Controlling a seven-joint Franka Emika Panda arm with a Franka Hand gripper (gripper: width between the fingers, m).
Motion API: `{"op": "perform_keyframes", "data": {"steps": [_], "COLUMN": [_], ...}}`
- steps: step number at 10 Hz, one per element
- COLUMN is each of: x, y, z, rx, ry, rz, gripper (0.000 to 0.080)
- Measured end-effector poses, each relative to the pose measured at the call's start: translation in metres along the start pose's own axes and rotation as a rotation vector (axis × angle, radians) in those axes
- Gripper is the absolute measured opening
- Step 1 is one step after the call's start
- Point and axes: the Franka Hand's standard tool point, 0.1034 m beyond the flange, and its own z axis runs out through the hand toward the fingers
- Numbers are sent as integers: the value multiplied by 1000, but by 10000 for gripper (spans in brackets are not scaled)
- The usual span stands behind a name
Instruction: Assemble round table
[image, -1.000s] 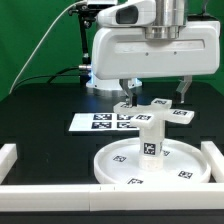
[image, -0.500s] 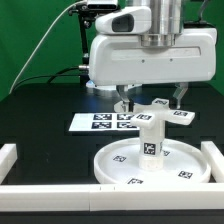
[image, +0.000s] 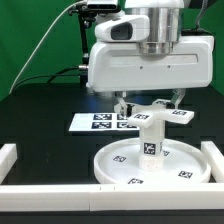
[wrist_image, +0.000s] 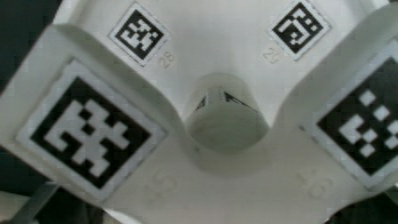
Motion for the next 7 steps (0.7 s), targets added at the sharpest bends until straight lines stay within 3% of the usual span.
{"op": "perform_keyframes", "data": {"steps": [3,5,7], "x": [0,0,0], "y": [-1,-1,-1], "z": [0,0,0], "rx": [0,1,2], "ry": [1,1,1], "rz": [25,49,200], "gripper": [649,439,440]}}
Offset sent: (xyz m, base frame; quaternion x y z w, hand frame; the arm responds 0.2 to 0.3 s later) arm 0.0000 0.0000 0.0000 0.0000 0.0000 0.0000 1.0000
